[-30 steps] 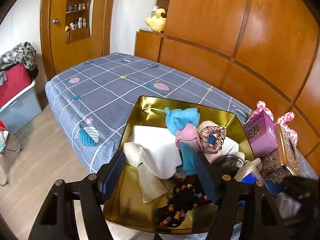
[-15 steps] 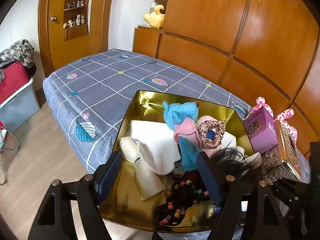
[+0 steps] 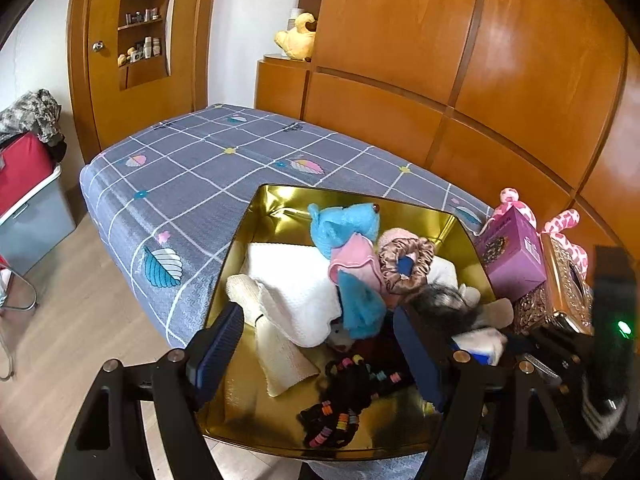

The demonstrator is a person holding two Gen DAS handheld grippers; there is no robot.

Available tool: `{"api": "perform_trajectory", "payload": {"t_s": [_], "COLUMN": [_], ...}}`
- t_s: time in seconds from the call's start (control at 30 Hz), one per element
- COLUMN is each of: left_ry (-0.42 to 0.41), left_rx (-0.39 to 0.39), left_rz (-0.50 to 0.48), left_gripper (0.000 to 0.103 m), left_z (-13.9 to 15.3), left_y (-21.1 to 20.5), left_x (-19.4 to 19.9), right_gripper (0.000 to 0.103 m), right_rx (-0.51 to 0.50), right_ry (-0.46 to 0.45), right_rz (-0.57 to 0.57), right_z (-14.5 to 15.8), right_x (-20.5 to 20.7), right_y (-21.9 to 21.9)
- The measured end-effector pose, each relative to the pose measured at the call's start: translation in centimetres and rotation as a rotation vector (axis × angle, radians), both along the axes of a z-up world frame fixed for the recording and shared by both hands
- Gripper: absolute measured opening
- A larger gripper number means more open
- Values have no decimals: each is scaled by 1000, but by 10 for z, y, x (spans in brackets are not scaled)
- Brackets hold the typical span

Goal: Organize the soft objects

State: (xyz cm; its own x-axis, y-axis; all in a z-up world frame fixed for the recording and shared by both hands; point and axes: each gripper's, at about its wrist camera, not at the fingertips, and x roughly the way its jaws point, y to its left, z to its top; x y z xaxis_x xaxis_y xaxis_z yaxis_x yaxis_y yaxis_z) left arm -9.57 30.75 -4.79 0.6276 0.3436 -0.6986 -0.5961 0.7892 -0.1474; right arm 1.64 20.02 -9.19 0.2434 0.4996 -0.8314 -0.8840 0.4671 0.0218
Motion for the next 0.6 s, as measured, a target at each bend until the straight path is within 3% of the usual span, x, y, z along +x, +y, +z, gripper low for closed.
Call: {"api": "perform_trajectory", "payload": {"t_s": [0.43, 0.6], "left_ry": [-6, -12], "left_rx": [16, 31], "left_rz": [-23, -21], "left_gripper": [93, 100], "left_z": [5, 8], "left_y": [-12, -17], "left_x": [3, 2], "right_gripper": [56, 64], "right_rx": [14, 35], "right_ry": [8, -32], "right_rz": [-69, -82], "right_z": [0, 9], "right_x": [13, 7], "right_y": [-13, -22]}}
